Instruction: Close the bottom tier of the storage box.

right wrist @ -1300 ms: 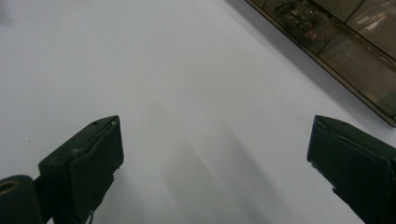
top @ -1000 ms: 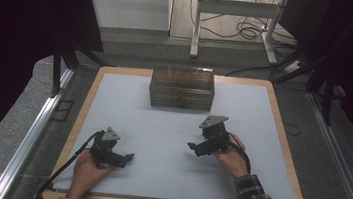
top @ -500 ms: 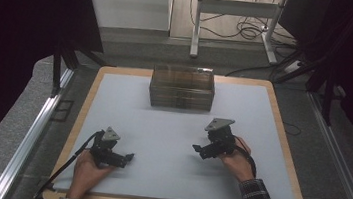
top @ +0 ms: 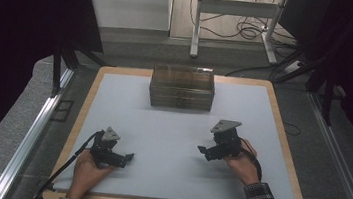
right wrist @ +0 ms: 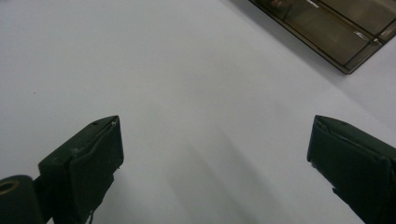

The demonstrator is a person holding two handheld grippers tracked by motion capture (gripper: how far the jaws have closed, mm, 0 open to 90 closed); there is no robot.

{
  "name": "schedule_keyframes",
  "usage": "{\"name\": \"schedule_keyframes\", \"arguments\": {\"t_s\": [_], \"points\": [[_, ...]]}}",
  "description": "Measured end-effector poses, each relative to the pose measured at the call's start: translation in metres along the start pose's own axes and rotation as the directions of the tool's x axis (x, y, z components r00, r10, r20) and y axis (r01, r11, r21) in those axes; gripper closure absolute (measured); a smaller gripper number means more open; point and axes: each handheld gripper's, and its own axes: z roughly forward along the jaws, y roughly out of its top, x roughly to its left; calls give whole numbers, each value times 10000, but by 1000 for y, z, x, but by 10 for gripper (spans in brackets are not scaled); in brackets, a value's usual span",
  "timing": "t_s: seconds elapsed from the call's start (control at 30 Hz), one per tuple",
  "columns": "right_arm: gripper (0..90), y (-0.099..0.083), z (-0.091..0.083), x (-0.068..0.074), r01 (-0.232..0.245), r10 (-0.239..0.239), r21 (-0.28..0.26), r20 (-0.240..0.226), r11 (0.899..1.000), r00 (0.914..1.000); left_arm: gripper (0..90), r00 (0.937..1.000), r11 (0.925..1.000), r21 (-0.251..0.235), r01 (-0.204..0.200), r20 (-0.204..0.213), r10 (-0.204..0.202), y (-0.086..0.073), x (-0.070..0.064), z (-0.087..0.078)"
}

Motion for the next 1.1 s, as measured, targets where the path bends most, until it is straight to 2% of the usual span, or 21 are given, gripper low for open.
{"name": "schedule_keyframes", "arguments": {"t_s": [0.67, 1.1], "points": [[33, -19, -19, -7, -332, 330, 77, 263, 9994, 9991, 0, 10000, 10000, -11, 15, -3, -15, 0, 0, 0], [33, -39, -27, -11, -477, 456, 503, 421, 9976, 9981, 0, 10000, 10000, 1, -1, -1, 1, 0, 0, 0]]}}
